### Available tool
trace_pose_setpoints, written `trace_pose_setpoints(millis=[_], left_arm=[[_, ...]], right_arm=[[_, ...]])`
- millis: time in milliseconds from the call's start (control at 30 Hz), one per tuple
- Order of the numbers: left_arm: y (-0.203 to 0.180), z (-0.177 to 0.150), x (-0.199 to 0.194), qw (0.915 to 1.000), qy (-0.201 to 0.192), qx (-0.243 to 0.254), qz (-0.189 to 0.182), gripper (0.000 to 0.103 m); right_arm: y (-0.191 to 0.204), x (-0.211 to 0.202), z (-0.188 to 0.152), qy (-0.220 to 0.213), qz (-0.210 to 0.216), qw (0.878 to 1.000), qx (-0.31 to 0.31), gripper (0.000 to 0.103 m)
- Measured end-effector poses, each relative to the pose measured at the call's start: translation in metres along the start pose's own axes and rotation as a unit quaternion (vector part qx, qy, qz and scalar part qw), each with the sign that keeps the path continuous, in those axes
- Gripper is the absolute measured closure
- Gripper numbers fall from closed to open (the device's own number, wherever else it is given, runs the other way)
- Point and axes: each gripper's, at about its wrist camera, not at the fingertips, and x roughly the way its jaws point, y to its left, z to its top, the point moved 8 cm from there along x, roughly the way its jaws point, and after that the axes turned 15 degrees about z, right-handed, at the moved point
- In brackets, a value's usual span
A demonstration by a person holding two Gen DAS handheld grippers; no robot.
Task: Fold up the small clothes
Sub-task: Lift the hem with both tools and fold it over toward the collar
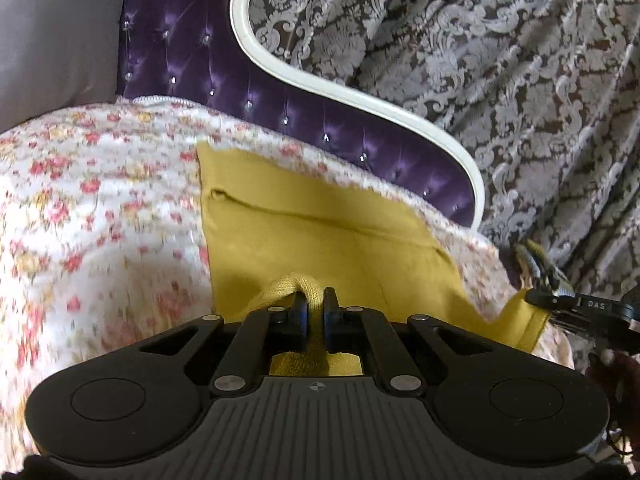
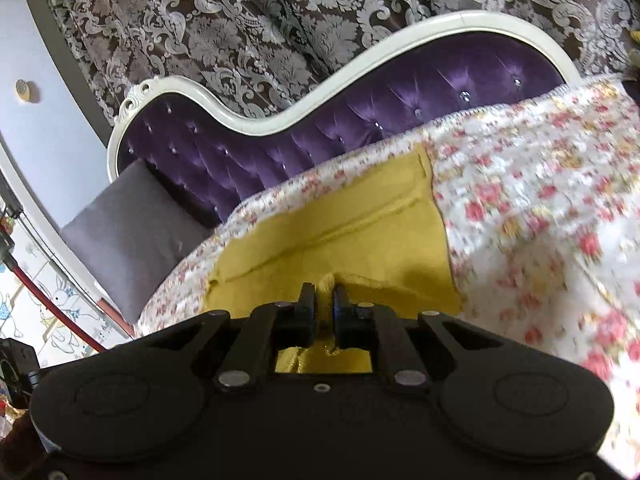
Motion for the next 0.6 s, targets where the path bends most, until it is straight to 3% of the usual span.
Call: trace_pose_setpoints(millis=[300, 433, 600], left_arm=[[0.02, 0.038, 0.036, 0.9997, -0.004, -0.02, 0.009, 0.096], [0.029, 0.05, 0.065, 0.9991, 0.005, -0.038, 0.016, 0.096], [0.033, 0.059, 0.099, 0.9984, 0.016, -0.026, 0.048, 0.096]], right_arm=[[-0.022, 0.035, 0.038, -0.008, -0.004, 1.0, -0.007, 0.087], [-0.049, 0.059, 0.054, -0.012, -0.028, 1.0, 0.0, 0.087], [-0.085, 0.082, 0.063, -0.012, -0.06, 0.998, 0.023, 0.087]])
